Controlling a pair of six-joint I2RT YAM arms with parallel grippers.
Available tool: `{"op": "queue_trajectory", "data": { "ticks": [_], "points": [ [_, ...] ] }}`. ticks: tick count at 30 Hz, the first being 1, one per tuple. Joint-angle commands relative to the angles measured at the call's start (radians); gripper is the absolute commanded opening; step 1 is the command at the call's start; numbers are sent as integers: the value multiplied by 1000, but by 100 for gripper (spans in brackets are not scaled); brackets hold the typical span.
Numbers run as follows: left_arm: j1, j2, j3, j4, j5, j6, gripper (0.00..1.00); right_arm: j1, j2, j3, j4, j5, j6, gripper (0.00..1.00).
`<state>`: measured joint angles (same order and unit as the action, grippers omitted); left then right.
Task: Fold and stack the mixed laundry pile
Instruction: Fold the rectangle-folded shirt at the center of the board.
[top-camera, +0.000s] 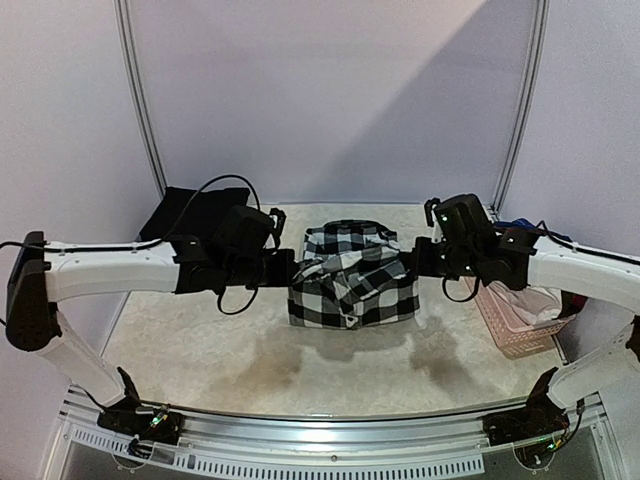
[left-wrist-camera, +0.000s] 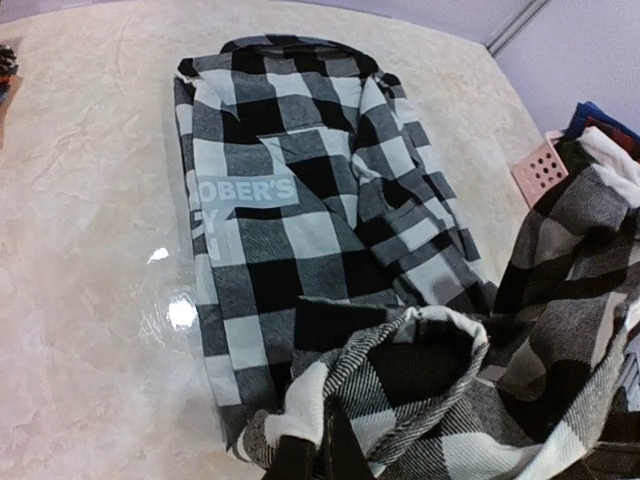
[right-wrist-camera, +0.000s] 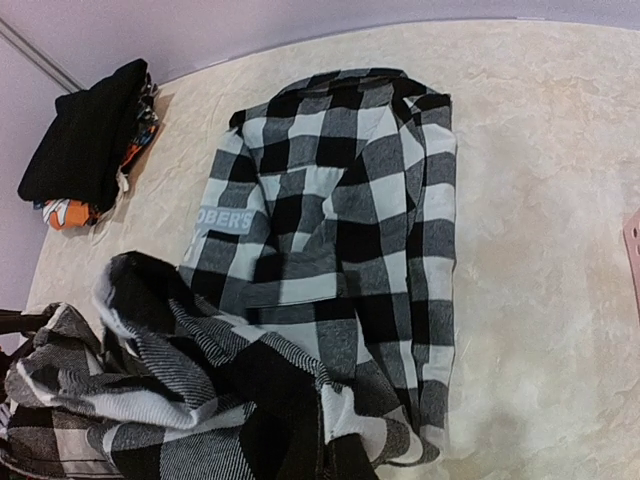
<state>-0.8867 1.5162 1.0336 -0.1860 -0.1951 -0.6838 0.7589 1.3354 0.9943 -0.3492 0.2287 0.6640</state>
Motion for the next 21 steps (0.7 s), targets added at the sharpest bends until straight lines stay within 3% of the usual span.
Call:
{"op": "queue_trajectory", "data": {
  "ticks": [1, 13, 21],
  "points": [
    [71, 121, 79, -19, 69, 29, 0, -57, 104, 73, 17, -6, -52, 0],
    [183, 407, 277, -64, 153, 62, 2, -162, 380, 201, 31, -67, -56, 0],
    [204, 478, 342, -96, 170, 90, 7, -197, 479, 257, 34, -106, -45, 1]
  ]
}}
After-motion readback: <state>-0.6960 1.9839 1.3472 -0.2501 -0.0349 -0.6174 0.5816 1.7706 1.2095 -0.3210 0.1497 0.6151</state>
